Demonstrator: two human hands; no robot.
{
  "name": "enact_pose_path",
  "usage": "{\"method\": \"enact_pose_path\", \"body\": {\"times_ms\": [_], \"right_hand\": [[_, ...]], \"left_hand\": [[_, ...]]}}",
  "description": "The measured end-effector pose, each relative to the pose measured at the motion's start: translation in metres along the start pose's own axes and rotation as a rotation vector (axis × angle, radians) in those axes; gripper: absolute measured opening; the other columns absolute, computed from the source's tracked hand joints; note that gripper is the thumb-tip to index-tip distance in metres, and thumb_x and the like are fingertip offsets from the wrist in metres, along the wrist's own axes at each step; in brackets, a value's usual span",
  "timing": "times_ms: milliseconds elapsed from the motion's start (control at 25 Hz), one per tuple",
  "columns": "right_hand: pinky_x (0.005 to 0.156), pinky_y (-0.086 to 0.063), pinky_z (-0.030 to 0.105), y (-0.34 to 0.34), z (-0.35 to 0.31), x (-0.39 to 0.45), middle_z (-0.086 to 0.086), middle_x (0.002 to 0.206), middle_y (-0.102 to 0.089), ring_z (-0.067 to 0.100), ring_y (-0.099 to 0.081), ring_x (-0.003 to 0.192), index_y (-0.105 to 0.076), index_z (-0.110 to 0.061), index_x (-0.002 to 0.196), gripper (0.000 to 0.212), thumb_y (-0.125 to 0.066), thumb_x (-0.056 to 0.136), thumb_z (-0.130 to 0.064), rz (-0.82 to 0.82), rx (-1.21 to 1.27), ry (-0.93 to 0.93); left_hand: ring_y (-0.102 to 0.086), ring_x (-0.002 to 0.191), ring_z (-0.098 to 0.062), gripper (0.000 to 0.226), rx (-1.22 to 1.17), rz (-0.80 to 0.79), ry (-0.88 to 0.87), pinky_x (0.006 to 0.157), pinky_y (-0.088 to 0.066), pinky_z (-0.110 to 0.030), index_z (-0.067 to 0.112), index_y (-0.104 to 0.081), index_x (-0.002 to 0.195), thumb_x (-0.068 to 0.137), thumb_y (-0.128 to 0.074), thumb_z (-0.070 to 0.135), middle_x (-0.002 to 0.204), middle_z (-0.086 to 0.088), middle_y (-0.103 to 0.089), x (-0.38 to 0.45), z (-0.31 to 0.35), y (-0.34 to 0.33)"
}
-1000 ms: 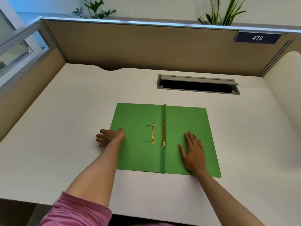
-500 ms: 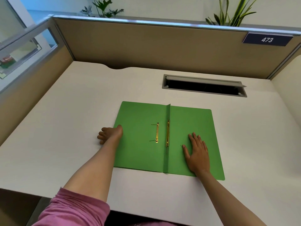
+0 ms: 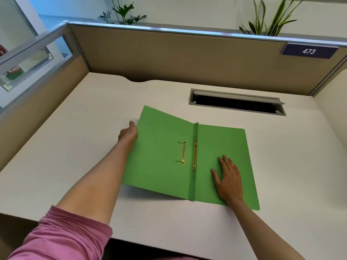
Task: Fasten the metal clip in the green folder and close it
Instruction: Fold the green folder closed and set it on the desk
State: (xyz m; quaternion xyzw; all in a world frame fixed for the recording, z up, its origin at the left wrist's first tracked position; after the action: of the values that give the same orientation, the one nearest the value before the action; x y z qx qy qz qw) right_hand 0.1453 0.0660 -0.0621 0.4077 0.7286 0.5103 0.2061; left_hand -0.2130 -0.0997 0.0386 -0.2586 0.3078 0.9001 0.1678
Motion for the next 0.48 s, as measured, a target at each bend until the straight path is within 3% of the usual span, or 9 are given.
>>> {"method": "enact_pose_path", "body": {"times_ms": [80,160,280,480], "right_hand": [[0.122,-0.017,0.039,0.0,0.0,0.0,0.0,0.158,-0.031,0.02,-0.024,0.148,-0.036,-0.022,0.147,0.059,-0.045,0.096,-0.048,-0.001,-0.001,0.0],[0.122,-0.017,0.038,0.0,0.0,0.0,0.0,0.158,-0.031,0.019,-0.024,0.148,-0.035,-0.022,0.148,0.059,-0.044,0.096,-0.049,-0.003,-0.003,0.003],[0.122,-0.017,0.038,-0.001,0.001,0.0,0.0,0.158,-0.031,0.019,-0.024,0.148,-0.034,-0.022,0.148,0.06,-0.042,0.096,-0.05,-0.001,-0.006,0.002],[0.122,-0.017,0.038,0.0,0.001,0.001,0.001,0.156,-0.035,0.019,-0.026,0.147,-0.031,-0.021,0.147,0.059,-0.046,0.096,-0.046,0.009,0.061,-0.012]], "left_hand": [[-0.074,0.095,-0.031,0.093,-0.145,-0.444,0.028,0.081,-0.058,-0.04,0.013,-0.067,0.125,0.088,-0.014,0.08,0.113,-0.015,-0.074,-0.012,0.015,-0.002],[-0.076,0.08,-0.028,0.102,-0.151,-0.684,0.017,0.068,-0.059,-0.034,0.016,-0.079,0.105,0.08,-0.012,0.089,0.099,-0.013,-0.078,-0.021,0.023,-0.004],[-0.075,0.084,-0.028,0.096,-0.175,-0.829,-0.013,0.073,-0.057,-0.035,0.02,-0.081,0.101,0.079,-0.019,0.089,0.103,-0.012,-0.077,-0.029,0.027,-0.015],[-0.076,0.075,-0.023,0.075,-0.283,-0.883,-0.153,0.062,-0.059,-0.032,0.024,-0.08,0.101,0.091,-0.025,0.076,0.092,-0.007,-0.078,-0.038,0.025,-0.048]]}}
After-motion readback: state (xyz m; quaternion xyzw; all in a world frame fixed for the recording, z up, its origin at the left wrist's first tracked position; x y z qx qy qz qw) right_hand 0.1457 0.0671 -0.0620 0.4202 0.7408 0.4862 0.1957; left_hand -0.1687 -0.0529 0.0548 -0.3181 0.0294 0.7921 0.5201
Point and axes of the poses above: each hand's wrist, its own x-axis towards the middle knuckle, its own y-axis out of the back of the hand, z = x × y, the point moved 3 cm from there along x, towards the middle knuckle
